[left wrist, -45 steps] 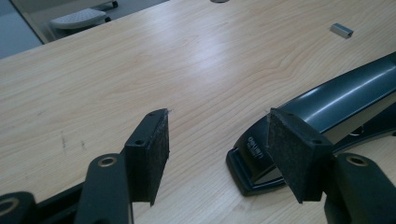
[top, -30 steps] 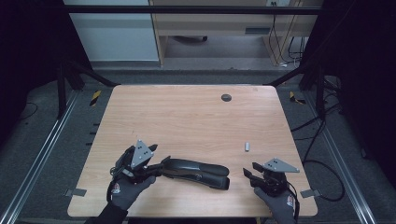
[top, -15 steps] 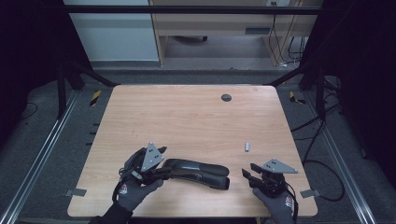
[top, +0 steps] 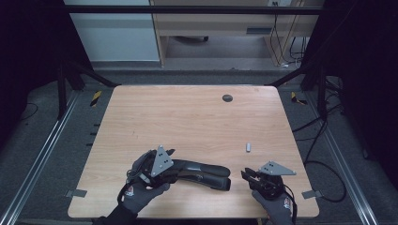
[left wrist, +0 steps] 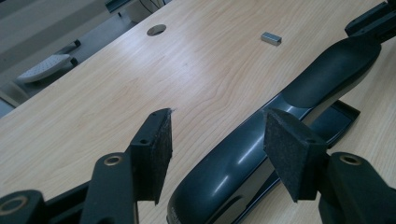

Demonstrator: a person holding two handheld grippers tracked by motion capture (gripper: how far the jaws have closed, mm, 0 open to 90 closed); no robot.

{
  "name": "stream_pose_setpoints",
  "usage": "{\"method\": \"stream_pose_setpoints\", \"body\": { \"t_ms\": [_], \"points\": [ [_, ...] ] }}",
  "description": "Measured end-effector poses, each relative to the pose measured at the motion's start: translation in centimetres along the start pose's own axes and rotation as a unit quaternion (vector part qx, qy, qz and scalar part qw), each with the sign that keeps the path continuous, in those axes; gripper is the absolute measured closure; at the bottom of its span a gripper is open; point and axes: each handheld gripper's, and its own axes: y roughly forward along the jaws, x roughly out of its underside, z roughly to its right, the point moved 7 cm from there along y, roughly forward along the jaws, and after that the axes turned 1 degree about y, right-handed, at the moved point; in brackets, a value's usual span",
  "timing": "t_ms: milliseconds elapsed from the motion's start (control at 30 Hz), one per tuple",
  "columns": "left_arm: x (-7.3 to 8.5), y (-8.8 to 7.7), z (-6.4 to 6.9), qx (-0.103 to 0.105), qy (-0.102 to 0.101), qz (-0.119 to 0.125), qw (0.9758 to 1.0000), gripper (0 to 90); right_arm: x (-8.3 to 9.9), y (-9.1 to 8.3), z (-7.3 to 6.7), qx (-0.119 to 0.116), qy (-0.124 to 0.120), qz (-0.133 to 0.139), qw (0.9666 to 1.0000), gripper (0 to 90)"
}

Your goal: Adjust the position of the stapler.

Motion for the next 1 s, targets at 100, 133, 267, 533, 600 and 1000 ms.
{"method": "stream_pose_setpoints", "body": {
  "t_ms": [100,133,267,533,600,1000],
  "points": [
    [-0.2,0.2,0.4,0.001,0.014,-0.001,0.9999,41.3,0.0,0.0,-0.2,-0.002,-0.003,0.002,1.0000,79.8],
    [-0.2,0.3,0.5,0.002,0.015,-0.002,0.9999,41.2,0.0,0.0,-0.2,-0.003,-0.004,0.002,1.0000,80.5],
    [-0.4,0.6,1.1,0.007,0.026,-0.002,0.9996,40.4,0.0,0.0,-0.2,-0.005,-0.001,0.000,1.0000,82.9],
    [-0.5,0.7,2.0,0.014,0.049,-0.007,0.9987,38.6,0.0,0.1,-0.5,-0.007,0.001,-0.005,1.0000,83.1],
    [-0.6,0.6,2.2,0.013,0.060,-0.007,0.9981,38.3,0.0,0.1,-0.5,-0.006,-0.003,-0.005,1.0000,82.9],
    [-1.2,0.6,3.5,0.003,0.101,-0.007,0.9949,36.9,-0.1,0.0,-0.4,-0.001,0.001,0.001,1.0000,79.1]
  ]
}}
